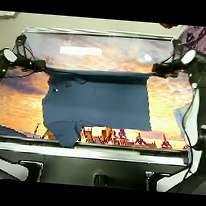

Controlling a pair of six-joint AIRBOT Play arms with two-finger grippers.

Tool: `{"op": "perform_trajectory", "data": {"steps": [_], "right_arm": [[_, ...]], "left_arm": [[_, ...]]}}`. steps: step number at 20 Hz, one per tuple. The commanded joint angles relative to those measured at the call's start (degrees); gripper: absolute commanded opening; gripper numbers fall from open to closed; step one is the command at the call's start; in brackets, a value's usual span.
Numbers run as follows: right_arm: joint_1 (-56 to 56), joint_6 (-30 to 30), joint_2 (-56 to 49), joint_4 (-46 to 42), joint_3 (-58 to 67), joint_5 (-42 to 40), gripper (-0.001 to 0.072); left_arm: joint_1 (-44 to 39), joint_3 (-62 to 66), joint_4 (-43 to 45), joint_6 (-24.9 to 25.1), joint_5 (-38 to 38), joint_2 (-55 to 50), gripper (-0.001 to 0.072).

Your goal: Fold the clothes and pants, and hang the long-sleeved shirts on hangers.

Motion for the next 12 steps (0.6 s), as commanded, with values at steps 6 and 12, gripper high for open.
{"op": "perform_trajectory", "data": {"steps": [6, 12], "right_arm": [[2.82, 0.28, -5.51, -3.52, -0.04, 8.52, 0.003], [2.82, 0.44, -7.17, -3.76, -0.04, 13.92, 0.003]], "left_arm": [[-0.09, 2.12, 1.79, -4.13, -17.62, -4.2, 0.0015], [-0.33, 2.1, 1.79, -5.33, -28.13, -5.84, 0.0016]]}}
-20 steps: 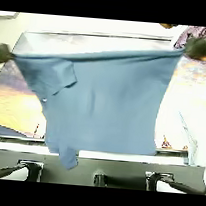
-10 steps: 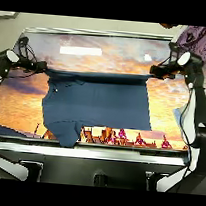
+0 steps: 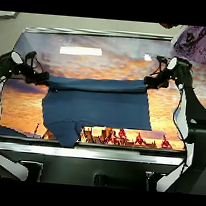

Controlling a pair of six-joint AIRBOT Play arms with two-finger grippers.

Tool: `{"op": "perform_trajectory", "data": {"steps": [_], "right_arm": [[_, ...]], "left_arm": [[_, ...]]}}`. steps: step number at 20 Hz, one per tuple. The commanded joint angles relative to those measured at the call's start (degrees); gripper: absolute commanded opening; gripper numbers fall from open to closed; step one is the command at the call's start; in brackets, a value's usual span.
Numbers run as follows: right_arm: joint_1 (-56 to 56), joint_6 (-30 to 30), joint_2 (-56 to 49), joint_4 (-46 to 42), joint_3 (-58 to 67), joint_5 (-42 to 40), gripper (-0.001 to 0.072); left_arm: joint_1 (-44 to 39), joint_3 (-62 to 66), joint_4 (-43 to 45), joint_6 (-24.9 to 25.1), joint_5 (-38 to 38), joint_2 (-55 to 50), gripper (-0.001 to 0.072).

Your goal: Fold the clothes and pants, and hang the long-sleeved shirts on hangers.

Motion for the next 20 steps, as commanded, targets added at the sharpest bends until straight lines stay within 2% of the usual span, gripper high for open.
{"op": "perform_trajectory", "data": {"steps": [1, 11, 12, 13, 14, 15, 16, 17, 20], "right_arm": [[0.11, 0.17, -1.27, -0.22, -0.02, 4.04, 0.003], [0.11, 1.46, -3.08, -0.09, -0.02, 6.73, 0.0032], [0.11, 1.46, -3.19, -0.09, -0.02, 6.75, 0.0034], [0.11, 1.46, -3.19, -0.09, -0.02, 6.75, 0.0091], [0.11, 1.46, -3.19, -0.11, 0.0, 6.82, 0.0197], [0.11, 1.53, -3.17, -0.7, 0.0, 7.74, 0.032], [0.11, 2.1, -3.08, -1.51, 0.0, 8.7, 0.0388], [0.04, 2.29, -2.84, -2.36, 0.07, 10.01, 0.0441], [-0.5, 2.99, 0.0, -6.97, 0.07, 12.26, 0.0452]], "left_arm": [[-0.09, 0.07, 0.13, -1.75, -7.89, -1.57, 0.0016], [-0.09, -0.09, 0.11, -3.06, -9.55, -3.04, 0.0019], [-0.09, -0.09, 0.11, -3.06, -9.53, -3.13, 0.0056], [-0.07, -0.09, 0.11, -3.28, -9.51, -3.15, 0.0127], [-0.07, -0.04, 0.11, -3.52, -9.53, -3.1, 0.0232], [-0.07, 0.15, 0.11, -4.83, -9.62, -3.02, 0.0447], [0.07, 0.59, 0.15, -6.34, -9.84, -2.71, 0.0678], [0.2, 1.22, 0.22, -7.58, -9.88, -2.16, 0.072], [1.14, 4.35, 5.14, -8.66, -13.16, 0.83, 0.072]]}}
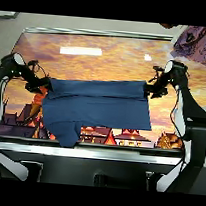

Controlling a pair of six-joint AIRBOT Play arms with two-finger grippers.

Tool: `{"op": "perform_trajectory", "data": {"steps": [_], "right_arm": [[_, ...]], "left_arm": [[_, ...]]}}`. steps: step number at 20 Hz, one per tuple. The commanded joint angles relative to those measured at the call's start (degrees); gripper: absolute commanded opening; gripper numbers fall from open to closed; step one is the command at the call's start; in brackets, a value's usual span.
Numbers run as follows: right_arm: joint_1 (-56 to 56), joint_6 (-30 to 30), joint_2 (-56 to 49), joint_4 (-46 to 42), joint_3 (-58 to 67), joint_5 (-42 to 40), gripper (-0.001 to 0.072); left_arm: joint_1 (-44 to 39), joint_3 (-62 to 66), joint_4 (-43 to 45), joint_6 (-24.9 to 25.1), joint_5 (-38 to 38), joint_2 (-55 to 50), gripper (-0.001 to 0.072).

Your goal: Fold the clothes and pants, and hang the long-sleeved shirts on hangers.

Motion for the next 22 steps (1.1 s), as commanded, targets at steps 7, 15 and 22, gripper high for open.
{"op": "perform_trajectory", "data": {"steps": [7, 15, 22], "right_arm": [[-16.2, -5.6, 13.94, 15.67, -10.97, 2.47, 0.045], [-22.34, -7.82, 24.41, 24.0, -33.18, -3.45, 0.045], [-22.34, -7.78, 24.44, 26.29, -33.18, -2.14, 0.045]], "left_arm": [[15.19, -22.95, -5.07, 1.84, -0.11, 24.72, 0.072], [20.79, -73.24, -25.24, 7.13, 12.52, 51.6, 0.072], [11.65, -81.79, -26.99, 7.91, 18.53, 53.09, 0.072]]}}
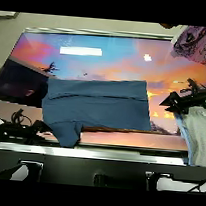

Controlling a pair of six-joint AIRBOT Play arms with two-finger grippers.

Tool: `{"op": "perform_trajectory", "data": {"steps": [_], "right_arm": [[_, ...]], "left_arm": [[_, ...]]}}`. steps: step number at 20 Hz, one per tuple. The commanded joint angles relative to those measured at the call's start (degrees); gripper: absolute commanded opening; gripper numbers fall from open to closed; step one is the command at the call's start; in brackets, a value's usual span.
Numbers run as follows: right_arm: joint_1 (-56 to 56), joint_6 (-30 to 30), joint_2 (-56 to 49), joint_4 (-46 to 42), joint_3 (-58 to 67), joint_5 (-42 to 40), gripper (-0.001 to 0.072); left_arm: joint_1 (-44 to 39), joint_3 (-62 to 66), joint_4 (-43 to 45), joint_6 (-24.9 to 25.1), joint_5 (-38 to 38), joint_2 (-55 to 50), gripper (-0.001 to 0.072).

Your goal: Fold the clothes and pants, and hang the long-sleeved shirts on hangers.

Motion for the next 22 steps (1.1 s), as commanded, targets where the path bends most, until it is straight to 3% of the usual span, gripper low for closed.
{"op": "perform_trajectory", "data": {"steps": [1, 6, 9, 10, 11, 14, 17, 22], "right_arm": [[-0.09, -0.09, 0.22, 1.42, -0.44, 1.25, 0.045], [-0.09, -0.09, 0.79, 1.62, -0.44, 2.14, 0.0449], [-0.09, -0.11, 1.18, 1.6, -0.44, 2.19, 0.0448], [-0.09, -0.11, 1.33, 1.6, -0.44, 2.05, 0.0448], [-0.09, -0.11, 1.4, 1.57, -0.44, 2.1, 0.0448], [-0.11, -1.4, 1.51, 0.66, -0.44, 3.96, 0.0448], [-0.2, -2.19, 1.51, -2.27, -1.46, 3.8, 0.0449], [-0.2, -6.1, 1.49, -1.86, -13.81, -0.57, 0.0489]], "left_arm": [[-5.42, -3.58, -3.15, 0.37, 4.72, 0.81, 0.072], [-12.52, -3.58, -5.86, -2.38, 13.81, 0.09, 0.072], [-13.77, -3.58, -5.92, -2.38, 14.43, -0.85, 0.0716], [-14.01, -3.56, -6.1, -2.36, 14.4, -0.96, 0.0636], [-14.14, -3.56, -6.51, -2.1, 14.29, -0.96, 0.045], [-14.12, -3.52, -7.15, -1.75, 12.92, -0.96, 0.0016], [-14.12, -3.52, -7.15, -1.75, 12.15, -0.94, 0.0018], [-14.12, -3.52, -7.1, -1.75, 11.69, -0.96, 0.0018]]}}
